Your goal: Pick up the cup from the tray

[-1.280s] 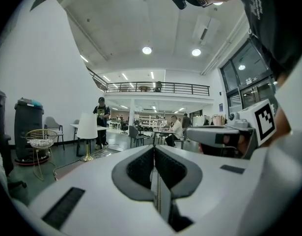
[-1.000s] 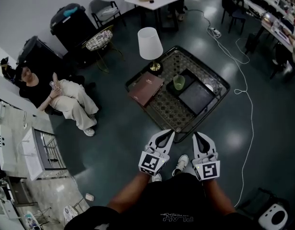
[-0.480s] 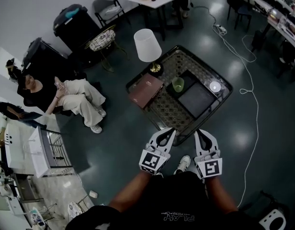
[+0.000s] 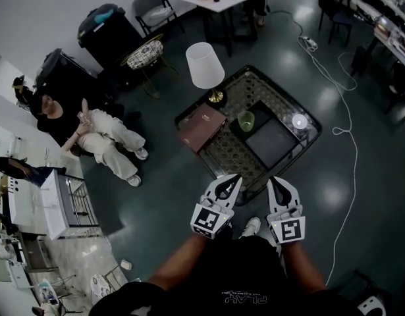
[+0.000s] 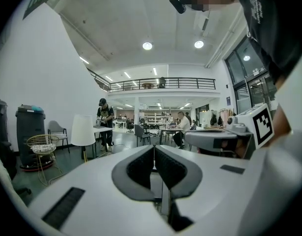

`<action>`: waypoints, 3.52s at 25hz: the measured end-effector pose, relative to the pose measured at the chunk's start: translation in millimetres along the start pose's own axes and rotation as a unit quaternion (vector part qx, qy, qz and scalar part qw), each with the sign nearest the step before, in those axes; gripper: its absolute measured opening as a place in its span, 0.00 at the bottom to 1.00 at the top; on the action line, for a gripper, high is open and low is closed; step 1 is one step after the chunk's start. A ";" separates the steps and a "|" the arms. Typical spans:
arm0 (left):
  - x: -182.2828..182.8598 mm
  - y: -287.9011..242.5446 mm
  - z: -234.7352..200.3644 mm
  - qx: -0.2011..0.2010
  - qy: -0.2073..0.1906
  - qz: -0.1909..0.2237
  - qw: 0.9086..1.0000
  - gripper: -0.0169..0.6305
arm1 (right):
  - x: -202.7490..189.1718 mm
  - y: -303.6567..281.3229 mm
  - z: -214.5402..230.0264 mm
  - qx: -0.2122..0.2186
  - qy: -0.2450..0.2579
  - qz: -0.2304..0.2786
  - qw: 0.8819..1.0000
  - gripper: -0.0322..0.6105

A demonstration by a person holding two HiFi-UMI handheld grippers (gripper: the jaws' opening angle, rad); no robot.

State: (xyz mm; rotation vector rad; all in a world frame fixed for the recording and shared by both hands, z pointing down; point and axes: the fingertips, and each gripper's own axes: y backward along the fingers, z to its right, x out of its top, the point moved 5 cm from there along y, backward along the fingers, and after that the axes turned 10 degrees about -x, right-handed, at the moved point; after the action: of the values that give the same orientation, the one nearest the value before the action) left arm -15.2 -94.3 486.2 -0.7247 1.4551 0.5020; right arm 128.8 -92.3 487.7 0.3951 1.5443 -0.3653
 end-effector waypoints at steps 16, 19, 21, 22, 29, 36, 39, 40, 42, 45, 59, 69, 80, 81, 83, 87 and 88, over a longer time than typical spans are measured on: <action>2.2 -44.3 -87.9 -0.022 0.001 0.002 1.000 0.04 | -1.1 -89.8 11.3 -0.021 0.011 -0.010 1.000 0.07; 2.2 -52.9 -104.5 -0.031 0.001 -0.001 1.000 0.04 | -4.9 -105.9 14.0 -0.032 0.009 -0.008 0.999 0.07; -0.2 -58.3 -114.6 -0.037 0.003 -0.004 0.999 0.04 | -4.3 -116.5 14.4 -0.042 -0.001 -0.002 0.999 0.07; -1.8 -60.8 -119.4 -0.040 0.004 -0.006 0.999 0.04 | -4.8 -121.2 14.4 -0.046 -0.003 -0.002 0.999 0.07; -7.8 -77.7 -149.0 -0.073 0.015 -0.011 0.997 0.04 | -1.2 -152.2 18.2 -0.078 0.009 -0.035 0.996 0.07; -15.3 -90.8 -173.1 -0.101 0.012 -0.021 0.995 0.04 | -10.3 -169.5 16.3 -0.106 0.009 -0.050 0.993 0.07; -17.3 -95.8 -185.6 -0.115 0.014 -0.023 0.993 0.04 | -10.9 -182.3 14.3 -0.120 0.005 -0.056 0.991 0.07; -17.5 -97.6 -188.6 -0.121 0.016 -0.023 0.992 0.04 | -11.2 -185.6 14.2 -0.127 0.003 -0.059 0.990 0.07; -18.9 -100.7 -193.5 -0.131 0.020 -0.022 0.991 0.04 | -13.0 -191.4 13.5 -0.133 0.002 -0.060 0.989 0.07; -24.0 -106.3 -201.4 -0.137 0.021 -0.023 0.990 0.04 | -15.5 -199.4 13.2 -0.139 0.005 -0.072 0.988 0.07; -45.3 -133.0 -208.8 -0.103 0.021 -0.049 0.993 0.04 | -46.6 -213.6 41.4 -0.109 -0.005 -0.076 0.991 0.07; -77.6 -145.2 -204.4 -0.074 0.019 -0.075 0.994 0.05 | -74.6 -215.4 49.8 -0.097 -0.038 -0.093 0.990 0.07; -112.1 -166.9 -201.8 -0.048 0.012 -0.102 0.994 0.39 | -95.5 -206.4 52.5 -0.087 -0.051 -0.108 0.989 0.07; -116.0 -169.0 -202.3 -0.042 0.008 -0.108 0.993 0.42 | -96.4 -206.1 52.1 -0.085 -0.052 -0.109 0.989 0.07; -123.9 -173.9 -203.7 -0.029 -0.002 -0.117 0.993 0.49 | -98.2 -205.2 52.7 -0.083 -0.055 -0.113 0.989 0.07; -142.9 -185.6 -209.4 -0.015 0.001 -0.133 0.991 0.60 | -98.3 -204.9 50.7 -0.071 -0.038 -0.109 0.991 0.07; -148.2 -189.2 -210.7 -0.014 0.007 -0.138 0.990 0.62 | -98.5 -204.4 50.2 -0.069 -0.036 -0.110 0.991 0.07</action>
State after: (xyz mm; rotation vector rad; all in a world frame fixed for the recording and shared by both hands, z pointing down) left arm -41.8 -357.5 665.6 -0.9381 1.3349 0.3049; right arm 78.3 -298.4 582.2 0.1026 1.5369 -0.4372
